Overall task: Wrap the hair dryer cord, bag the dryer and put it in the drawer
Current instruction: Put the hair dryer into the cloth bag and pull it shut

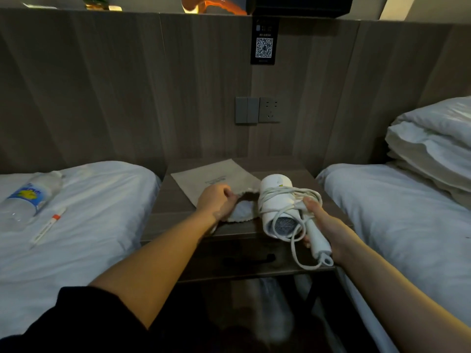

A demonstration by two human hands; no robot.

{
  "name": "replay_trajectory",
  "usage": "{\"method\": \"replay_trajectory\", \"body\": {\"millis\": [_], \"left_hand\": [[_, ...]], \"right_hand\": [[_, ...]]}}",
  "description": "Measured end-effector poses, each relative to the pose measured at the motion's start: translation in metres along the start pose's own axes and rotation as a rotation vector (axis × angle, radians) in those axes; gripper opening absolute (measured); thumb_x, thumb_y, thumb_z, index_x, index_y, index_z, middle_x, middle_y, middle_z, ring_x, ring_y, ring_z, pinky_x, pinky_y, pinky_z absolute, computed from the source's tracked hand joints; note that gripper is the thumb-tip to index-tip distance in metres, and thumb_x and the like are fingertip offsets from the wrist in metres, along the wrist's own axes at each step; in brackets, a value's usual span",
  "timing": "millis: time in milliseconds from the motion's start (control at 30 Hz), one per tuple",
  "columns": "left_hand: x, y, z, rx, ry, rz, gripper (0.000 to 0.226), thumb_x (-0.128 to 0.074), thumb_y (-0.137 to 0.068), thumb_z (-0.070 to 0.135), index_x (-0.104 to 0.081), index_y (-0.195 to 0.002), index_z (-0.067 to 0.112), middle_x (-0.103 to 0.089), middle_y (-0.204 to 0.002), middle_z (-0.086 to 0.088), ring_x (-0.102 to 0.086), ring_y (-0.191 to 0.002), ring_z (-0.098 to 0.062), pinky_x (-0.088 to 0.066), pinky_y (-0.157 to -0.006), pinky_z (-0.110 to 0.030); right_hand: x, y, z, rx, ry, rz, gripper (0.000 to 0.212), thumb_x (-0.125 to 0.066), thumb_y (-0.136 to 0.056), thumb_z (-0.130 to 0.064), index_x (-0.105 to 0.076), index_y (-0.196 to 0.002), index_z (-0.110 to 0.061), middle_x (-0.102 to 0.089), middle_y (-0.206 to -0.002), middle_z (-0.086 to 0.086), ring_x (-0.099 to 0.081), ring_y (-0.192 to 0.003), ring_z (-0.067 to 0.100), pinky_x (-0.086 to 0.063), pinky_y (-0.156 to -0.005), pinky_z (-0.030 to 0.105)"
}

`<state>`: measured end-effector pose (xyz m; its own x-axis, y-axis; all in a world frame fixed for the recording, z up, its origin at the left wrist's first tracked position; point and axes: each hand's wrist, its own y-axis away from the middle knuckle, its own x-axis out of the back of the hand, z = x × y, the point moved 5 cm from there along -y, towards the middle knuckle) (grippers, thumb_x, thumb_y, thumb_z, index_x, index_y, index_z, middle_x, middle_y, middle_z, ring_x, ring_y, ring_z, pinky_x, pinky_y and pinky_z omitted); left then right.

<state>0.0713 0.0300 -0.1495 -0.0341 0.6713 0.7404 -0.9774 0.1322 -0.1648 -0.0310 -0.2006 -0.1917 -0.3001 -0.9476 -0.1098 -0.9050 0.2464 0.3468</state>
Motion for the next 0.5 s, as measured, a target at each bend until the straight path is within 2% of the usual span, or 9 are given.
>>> {"method": "replay_trajectory", "body": {"millis": [67, 133, 233, 333, 433, 500], "left_hand": [[0.002, 0.002, 0.009, -0.019, 0.032, 0.01, 0.027, -0.056, -0.087, 0.03, -0.065, -0.075, 0.008, -0.065, -0.077, -0.01, -0.057, -0.074, -0.023, -0.045, -0.068, -0.034], [0.002, 0.003, 0.016, -0.004, 0.1, 0.013, 0.021, -0.058, -0.086, 0.025, -0.06, -0.068, 0.014, -0.06, -0.072, -0.007, -0.052, -0.071, -0.019, -0.037, -0.065, -0.027], [0.001, 0.007, 0.024, -0.009, 0.202, 0.041, 0.029, -0.06, -0.085, 0.024, -0.052, -0.057, 0.02, -0.057, -0.061, -0.002, -0.051, -0.066, -0.018, -0.037, -0.065, -0.025], [0.007, 0.012, 0.036, -0.071, 0.248, 0.085, 0.018, -0.064, -0.084, 0.028, -0.058, -0.069, 0.019, -0.051, -0.062, 0.01, -0.05, -0.063, -0.01, -0.038, -0.062, -0.025], [0.014, 0.016, 0.047, -0.151, 0.216, 0.128, 0.012, -0.064, -0.083, 0.026, -0.059, -0.075, 0.019, -0.051, -0.065, 0.012, -0.047, -0.062, -0.003, -0.037, -0.06, -0.022], [0.015, 0.021, 0.053, -0.209, 0.194, 0.107, 0.011, -0.064, -0.083, 0.025, -0.06, -0.076, 0.019, -0.051, -0.065, 0.013, -0.047, -0.062, -0.002, -0.037, -0.058, -0.02]], "right_hand": [[-0.007, 0.009, 0.006, -0.029, -0.006, 0.006, 0.059, -0.07, -0.066, -0.058, -0.066, -0.089, -0.004, -0.058, -0.055, 0.012, -0.055, -0.041, 0.02, -0.047, -0.043, 0.027], [-0.014, 0.02, 0.008, -0.027, 0.014, 0.054, 0.054, -0.068, -0.072, -0.055, -0.066, -0.085, -0.003, -0.06, -0.056, 0.012, -0.056, -0.043, 0.02, -0.046, -0.042, 0.025], [-0.023, 0.032, 0.007, 0.023, 0.07, 0.107, 0.053, -0.069, -0.073, -0.053, -0.066, -0.084, -0.001, -0.062, -0.062, 0.013, -0.057, -0.049, 0.022, -0.048, -0.045, 0.026], [-0.032, 0.043, 0.005, 0.06, 0.145, 0.101, 0.053, -0.07, -0.072, -0.052, -0.068, -0.084, 0.0, -0.066, -0.063, 0.013, -0.062, -0.051, 0.022, -0.049, -0.046, 0.027], [-0.037, 0.05, 0.001, 0.116, 0.212, 0.105, 0.048, -0.072, -0.074, -0.047, -0.069, -0.085, -0.001, -0.072, -0.074, 0.016, -0.067, -0.061, 0.025, -0.053, -0.051, 0.028], [-0.04, 0.051, -0.002, 0.142, 0.241, 0.103, 0.047, -0.072, -0.073, -0.047, -0.069, -0.083, -0.002, -0.071, -0.072, 0.016, -0.067, -0.061, 0.027, -0.054, -0.055, 0.03]]}}
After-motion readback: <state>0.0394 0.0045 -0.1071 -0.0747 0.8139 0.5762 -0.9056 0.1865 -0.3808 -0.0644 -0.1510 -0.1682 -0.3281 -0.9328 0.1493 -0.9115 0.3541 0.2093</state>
